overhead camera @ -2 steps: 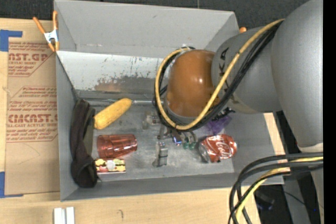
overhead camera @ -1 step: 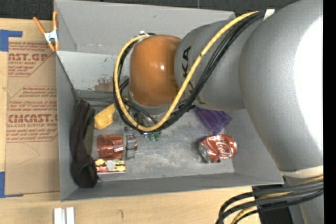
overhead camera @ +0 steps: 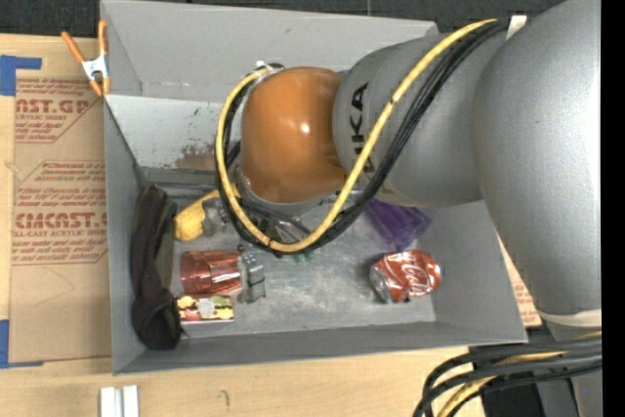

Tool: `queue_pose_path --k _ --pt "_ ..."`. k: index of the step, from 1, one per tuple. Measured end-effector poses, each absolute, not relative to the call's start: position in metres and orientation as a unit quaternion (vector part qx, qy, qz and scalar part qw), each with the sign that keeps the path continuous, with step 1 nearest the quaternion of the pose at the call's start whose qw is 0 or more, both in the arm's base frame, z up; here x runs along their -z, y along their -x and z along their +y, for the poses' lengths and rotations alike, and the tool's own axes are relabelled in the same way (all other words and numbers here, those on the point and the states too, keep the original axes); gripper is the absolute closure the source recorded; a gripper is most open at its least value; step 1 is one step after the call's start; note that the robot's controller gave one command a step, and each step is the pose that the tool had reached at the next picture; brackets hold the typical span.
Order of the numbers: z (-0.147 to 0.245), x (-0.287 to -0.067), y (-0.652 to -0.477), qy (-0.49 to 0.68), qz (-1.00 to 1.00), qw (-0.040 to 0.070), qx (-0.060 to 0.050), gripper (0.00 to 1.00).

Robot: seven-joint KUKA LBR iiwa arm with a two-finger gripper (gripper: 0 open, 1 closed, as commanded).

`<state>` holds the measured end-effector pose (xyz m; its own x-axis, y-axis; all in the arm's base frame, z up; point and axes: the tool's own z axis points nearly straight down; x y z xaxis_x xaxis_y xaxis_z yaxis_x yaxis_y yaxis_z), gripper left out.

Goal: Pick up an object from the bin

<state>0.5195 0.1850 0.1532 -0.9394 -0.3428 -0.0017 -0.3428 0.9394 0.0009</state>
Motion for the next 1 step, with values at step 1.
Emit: queue_pose_path --k 1 --pt "0.1908 -0.0903 -0.5157 0.163 0.987 0.003 -0.001 0.0"
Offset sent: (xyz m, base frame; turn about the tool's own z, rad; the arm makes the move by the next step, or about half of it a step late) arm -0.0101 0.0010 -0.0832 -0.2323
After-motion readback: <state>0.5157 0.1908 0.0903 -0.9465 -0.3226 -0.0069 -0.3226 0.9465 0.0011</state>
